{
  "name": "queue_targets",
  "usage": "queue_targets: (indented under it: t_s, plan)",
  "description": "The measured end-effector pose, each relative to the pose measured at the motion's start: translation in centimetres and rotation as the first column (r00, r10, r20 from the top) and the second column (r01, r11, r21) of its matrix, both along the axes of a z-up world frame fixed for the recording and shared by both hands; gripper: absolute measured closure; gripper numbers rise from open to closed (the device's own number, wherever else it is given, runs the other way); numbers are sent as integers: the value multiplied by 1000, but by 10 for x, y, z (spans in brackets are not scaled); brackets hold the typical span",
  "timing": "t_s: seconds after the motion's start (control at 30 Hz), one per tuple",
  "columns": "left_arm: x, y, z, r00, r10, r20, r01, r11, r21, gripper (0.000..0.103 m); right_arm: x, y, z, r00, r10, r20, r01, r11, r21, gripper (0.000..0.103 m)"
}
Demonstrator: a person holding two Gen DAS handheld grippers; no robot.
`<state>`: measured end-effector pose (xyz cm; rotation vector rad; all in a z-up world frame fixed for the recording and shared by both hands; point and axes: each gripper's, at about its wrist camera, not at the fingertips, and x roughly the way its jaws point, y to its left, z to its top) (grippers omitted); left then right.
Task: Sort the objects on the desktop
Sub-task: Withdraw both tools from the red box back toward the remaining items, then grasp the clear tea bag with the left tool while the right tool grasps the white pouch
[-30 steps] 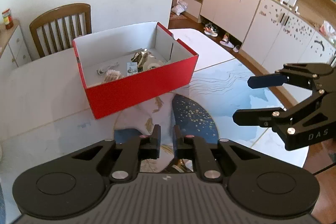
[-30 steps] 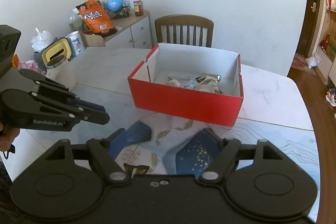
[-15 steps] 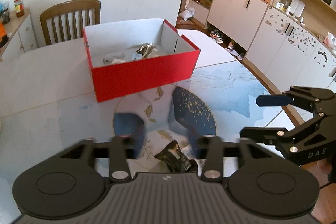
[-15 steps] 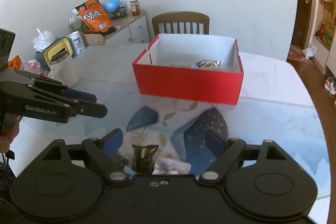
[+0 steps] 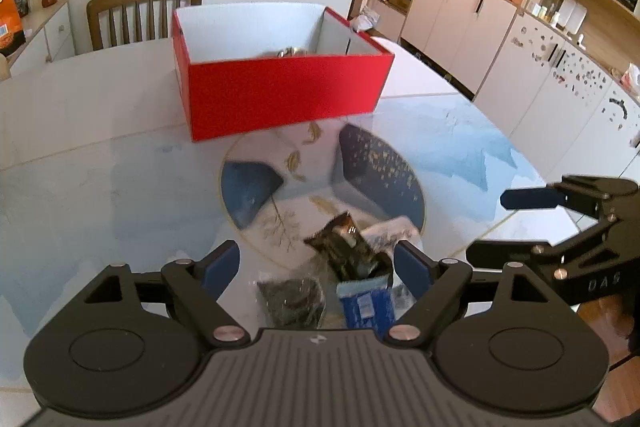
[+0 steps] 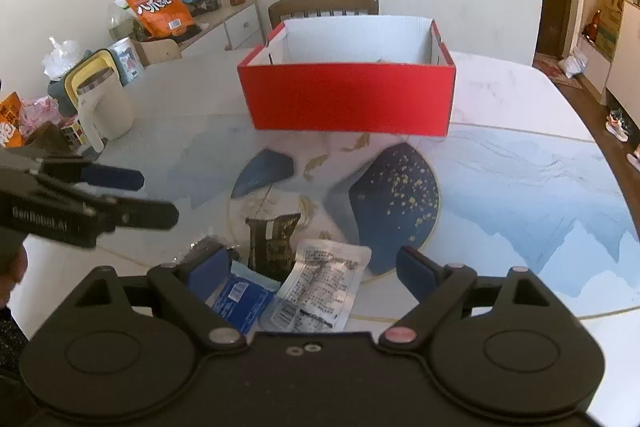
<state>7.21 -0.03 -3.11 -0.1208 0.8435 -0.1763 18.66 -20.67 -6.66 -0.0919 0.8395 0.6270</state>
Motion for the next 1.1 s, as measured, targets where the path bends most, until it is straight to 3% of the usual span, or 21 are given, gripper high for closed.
queue_targets:
  t_s: [0.53,0.87,1.1]
  plan:
    - [-8,-2,-45,1000,-7,-29,10,997,74,18,1,12,-31,999,-31,-35,30,999,-34,13]
    - [-1,3,-69,998,21,-61,-17,997,71,18,12,25,-54,998,-53,-34,50,996,-78,15]
    - [2,0,-76,998,12,-56,-7,996,93,18,25,27,-65,994,-97,-59,92,992,-84,24]
